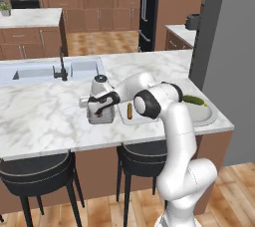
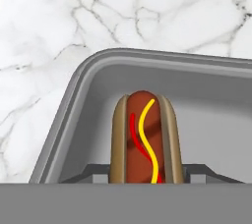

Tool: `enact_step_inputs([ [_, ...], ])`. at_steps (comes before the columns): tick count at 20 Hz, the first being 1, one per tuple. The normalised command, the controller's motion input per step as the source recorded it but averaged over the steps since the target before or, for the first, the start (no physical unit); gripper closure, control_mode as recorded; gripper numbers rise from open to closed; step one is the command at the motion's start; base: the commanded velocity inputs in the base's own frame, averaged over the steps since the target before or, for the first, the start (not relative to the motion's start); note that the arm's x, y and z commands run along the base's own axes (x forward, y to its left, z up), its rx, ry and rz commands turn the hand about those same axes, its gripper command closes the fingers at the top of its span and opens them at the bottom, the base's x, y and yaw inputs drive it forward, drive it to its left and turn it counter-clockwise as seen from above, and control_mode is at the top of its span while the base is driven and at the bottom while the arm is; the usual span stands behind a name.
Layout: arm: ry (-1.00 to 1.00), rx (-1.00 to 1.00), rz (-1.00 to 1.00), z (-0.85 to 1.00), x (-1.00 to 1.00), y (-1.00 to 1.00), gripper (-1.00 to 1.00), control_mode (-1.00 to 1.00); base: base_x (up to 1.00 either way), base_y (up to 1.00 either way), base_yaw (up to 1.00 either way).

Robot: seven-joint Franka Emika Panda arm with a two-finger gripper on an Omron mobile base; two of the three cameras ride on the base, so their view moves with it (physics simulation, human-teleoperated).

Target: Place one cooked food and one vegetable from the large plate to each tupperware container.

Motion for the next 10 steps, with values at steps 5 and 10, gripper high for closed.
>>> enact_step_inputs([
  [5,0.23,0.05,0.00,-0.75,0.29,-0.26,1.00,-1.00,0.00,0.00,0.00],
  [10,0.05,0.02,0.00,-0.31,0.14,-0.24,1.00,-1.00,0.00,0.00,0.00],
])
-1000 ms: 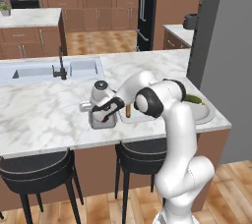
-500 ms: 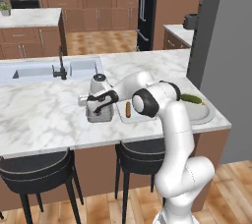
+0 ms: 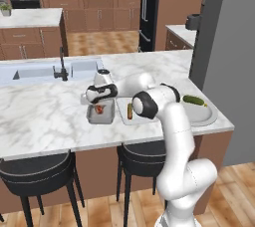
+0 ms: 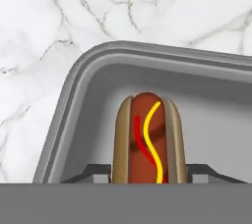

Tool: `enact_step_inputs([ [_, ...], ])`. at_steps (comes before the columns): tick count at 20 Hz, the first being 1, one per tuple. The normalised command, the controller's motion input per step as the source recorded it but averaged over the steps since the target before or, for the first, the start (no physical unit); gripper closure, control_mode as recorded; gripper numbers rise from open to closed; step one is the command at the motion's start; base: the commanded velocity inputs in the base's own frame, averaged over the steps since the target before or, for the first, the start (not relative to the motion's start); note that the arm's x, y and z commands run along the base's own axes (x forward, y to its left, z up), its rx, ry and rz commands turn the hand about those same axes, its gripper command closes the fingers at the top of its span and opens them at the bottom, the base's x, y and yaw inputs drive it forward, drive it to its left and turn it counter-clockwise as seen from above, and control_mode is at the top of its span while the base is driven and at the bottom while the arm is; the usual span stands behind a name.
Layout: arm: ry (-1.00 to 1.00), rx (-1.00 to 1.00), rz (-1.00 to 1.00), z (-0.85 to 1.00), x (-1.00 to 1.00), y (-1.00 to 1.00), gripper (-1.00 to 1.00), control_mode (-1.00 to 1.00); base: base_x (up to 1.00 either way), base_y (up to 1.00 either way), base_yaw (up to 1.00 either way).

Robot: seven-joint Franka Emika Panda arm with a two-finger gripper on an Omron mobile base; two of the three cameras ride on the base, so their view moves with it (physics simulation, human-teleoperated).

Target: Place one cooked food and one vegetable from the large plate to each tupperware container.

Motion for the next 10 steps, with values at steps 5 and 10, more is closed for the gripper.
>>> enact_step_inputs([
  [5,-0.04,0.01,0.05,-0.20,-0.77,-0.24,1.00,-1.00,0.00,0.00,0.00],
  [10,-0.14,0.00,0.04,0.23,-0.76,-0.15,1.00,-1.00,0.00,0.00,0.00],
])
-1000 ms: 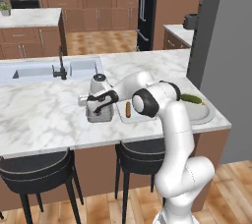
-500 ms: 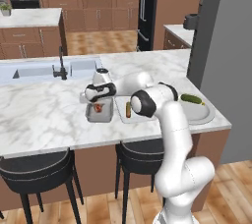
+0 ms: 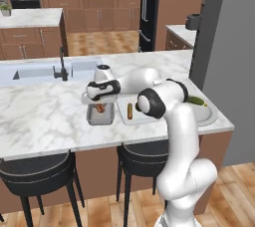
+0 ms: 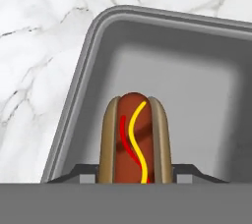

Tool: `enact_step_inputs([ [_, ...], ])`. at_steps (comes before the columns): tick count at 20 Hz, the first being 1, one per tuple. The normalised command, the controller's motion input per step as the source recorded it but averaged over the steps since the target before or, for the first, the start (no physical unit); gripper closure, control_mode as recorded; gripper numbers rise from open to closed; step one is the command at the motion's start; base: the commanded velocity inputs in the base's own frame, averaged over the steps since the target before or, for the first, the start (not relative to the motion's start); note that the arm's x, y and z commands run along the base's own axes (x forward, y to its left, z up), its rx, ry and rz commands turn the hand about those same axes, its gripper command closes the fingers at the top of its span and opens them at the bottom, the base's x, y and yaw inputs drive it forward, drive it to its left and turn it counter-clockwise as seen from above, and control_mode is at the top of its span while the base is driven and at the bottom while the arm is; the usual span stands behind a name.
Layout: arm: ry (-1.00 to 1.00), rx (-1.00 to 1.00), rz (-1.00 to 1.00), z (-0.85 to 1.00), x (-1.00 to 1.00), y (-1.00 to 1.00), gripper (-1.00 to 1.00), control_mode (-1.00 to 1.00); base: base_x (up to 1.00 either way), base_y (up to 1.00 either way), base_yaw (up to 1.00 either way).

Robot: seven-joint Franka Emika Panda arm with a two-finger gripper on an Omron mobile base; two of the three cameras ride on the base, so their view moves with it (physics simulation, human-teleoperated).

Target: Place one cooked food and one vegetable from the large plate to each tupperware container.

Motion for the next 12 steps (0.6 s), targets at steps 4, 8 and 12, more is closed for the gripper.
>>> enact_step_inputs([
  [4,-0.22,0.00,0.02,0.04,-0.87,-0.26,1.00,-1.00,0.00,0.00,0.00],
  [8,-0.19,0.00,0.00,-0.38,-0.24,-0.18,-1.00,-1.00,0.00,0.00,0.00],
  [12,-0.16,0.00,0.00,0.12,0.03,-0.03,-1.00,-1.00,0.00,0.00,0.00],
])
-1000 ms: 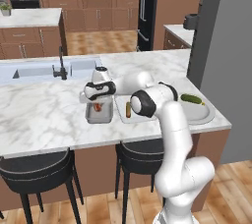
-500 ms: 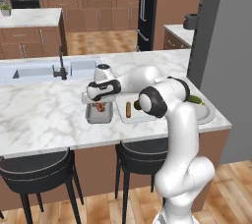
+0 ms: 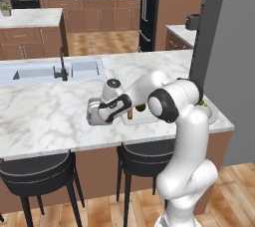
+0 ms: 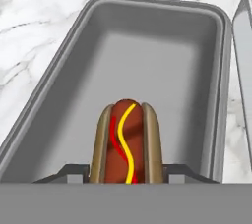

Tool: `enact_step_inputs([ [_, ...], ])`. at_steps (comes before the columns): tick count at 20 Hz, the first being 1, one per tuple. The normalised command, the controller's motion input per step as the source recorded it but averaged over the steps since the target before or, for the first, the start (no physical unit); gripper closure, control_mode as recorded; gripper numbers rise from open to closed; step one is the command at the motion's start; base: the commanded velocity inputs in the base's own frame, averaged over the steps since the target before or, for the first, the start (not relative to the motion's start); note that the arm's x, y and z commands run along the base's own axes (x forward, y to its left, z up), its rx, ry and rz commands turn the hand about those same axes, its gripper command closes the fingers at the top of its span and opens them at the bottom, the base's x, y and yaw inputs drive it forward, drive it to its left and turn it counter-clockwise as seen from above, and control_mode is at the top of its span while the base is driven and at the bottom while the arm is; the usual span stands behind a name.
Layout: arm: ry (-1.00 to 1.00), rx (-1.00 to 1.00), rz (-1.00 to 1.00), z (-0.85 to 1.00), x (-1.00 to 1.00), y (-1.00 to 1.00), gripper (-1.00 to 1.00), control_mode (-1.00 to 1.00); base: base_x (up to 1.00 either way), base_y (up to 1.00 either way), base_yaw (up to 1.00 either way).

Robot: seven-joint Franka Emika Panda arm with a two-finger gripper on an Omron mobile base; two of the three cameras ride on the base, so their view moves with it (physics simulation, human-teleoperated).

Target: Place one cooked food and one vegetable from the large plate to each tupperware container.

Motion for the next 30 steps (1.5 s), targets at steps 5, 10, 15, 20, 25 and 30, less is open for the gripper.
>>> enact_step_inputs([
  [5,-0.03,0.00,0.00,0.29,0.44,0.00,-1.00,-1.00,0.00,0.00,0.00],
  [10,0.03,0.00,-0.04,0.81,0.11,0.00,-1.00,-1.00,0.00,0.00,0.00],
  [15,0.10,0.00,-0.09,0.75,-0.18,-0.60,-1.00,-1.00,0.00,0.00,0.00],
  [20,0.17,0.00,-0.20,0.10,-0.19,-1.00,-1.00,-1.00,0.00,0.00,0.00],
  [25,0.07,-0.02,-0.22,0.20,-0.08,-1.00,-1.00,-1.00,0.00,0.00,0.00],
  [30,0.03,0.00,-0.43,0.12,-0.04,-1.00,-1.00,-1.00,0.00,0.00,0.00],
])
